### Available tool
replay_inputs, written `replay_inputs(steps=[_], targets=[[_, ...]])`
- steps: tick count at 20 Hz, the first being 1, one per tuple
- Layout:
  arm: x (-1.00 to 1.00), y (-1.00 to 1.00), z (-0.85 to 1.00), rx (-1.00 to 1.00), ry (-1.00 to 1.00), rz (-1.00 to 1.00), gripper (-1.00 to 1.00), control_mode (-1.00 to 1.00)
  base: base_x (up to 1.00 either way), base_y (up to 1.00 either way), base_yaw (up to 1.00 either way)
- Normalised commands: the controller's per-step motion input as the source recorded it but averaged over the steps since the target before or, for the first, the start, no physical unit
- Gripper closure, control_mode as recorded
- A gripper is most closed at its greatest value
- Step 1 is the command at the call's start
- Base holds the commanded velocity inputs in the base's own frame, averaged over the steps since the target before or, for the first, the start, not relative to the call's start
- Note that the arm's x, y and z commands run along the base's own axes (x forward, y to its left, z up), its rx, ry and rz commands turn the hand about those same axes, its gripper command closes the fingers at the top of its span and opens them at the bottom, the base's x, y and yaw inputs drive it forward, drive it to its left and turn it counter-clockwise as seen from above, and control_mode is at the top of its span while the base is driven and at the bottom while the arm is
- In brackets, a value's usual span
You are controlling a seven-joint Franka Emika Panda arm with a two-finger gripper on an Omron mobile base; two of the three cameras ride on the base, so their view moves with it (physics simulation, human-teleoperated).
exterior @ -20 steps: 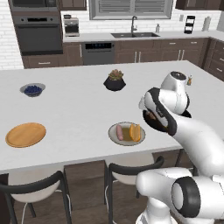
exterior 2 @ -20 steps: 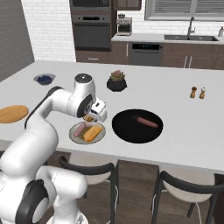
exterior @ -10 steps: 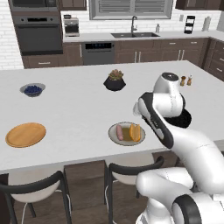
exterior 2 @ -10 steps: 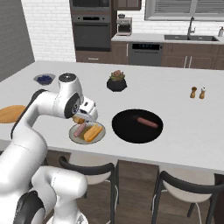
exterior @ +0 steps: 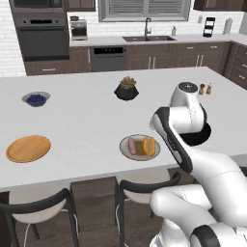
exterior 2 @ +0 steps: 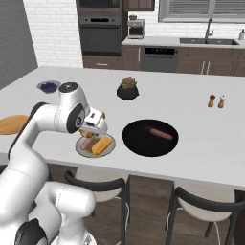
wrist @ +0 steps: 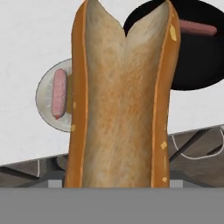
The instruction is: Place one bun and one sausage from the bowl on each plate.
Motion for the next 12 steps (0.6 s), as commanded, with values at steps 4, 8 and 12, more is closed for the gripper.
replay_inputs(steps=[4,8,12], targets=[[0.0,-0.05,0.0,0.0,0.0,0.0,1.0,-1.0,0.0,0.0,0.0],[0.0,0.0,0.0,0.0,0.0,0.0,1.0,1.0,-0.12,0.0,0.0],[0.0,0.0,0.0,0.0,0.0,0.0,1.0,1.0,-0.6,0.34,0.01]])
